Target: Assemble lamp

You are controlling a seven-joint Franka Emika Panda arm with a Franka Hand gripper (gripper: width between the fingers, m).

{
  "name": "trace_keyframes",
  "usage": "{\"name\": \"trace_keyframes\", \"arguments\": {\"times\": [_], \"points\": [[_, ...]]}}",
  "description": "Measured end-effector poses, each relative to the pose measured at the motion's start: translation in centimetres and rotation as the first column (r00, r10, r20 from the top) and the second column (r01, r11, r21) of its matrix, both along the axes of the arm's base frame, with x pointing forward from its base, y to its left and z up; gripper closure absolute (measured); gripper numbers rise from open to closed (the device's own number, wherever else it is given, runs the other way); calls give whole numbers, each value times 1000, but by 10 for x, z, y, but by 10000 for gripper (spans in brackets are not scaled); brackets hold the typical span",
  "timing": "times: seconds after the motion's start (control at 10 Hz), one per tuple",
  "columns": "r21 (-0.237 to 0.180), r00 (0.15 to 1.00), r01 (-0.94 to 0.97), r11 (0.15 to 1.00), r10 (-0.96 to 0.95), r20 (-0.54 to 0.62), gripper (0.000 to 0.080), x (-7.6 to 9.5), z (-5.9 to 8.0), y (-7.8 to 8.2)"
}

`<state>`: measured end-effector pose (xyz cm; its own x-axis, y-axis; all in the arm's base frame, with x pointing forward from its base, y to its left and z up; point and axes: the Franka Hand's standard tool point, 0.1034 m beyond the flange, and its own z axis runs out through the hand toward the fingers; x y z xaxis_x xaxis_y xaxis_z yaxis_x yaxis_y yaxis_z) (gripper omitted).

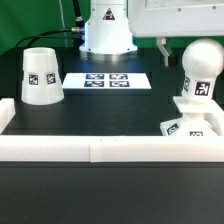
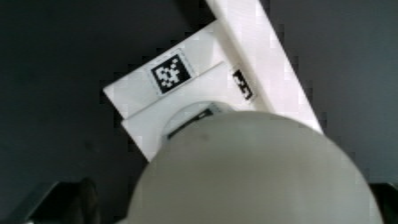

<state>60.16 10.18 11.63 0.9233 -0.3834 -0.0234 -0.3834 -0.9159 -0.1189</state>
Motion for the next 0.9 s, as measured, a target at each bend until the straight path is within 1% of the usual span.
{"name": "trace_keyframes", "arguments": {"times": [0.1, 0.3, 0.4, 0.6, 0.9], "points": [[-14, 991, -133, 991, 133, 10, 100, 0, 0, -1], [-24, 936, -351, 936, 351, 31, 100, 7, 6, 0], [-43, 885, -462, 886, 463, 42, 100, 10, 7, 1], [-75, 771, -631, 772, 635, 43, 100, 10, 6, 2], [-97, 609, -786, 610, 792, 43, 100, 9, 4, 1]]}}
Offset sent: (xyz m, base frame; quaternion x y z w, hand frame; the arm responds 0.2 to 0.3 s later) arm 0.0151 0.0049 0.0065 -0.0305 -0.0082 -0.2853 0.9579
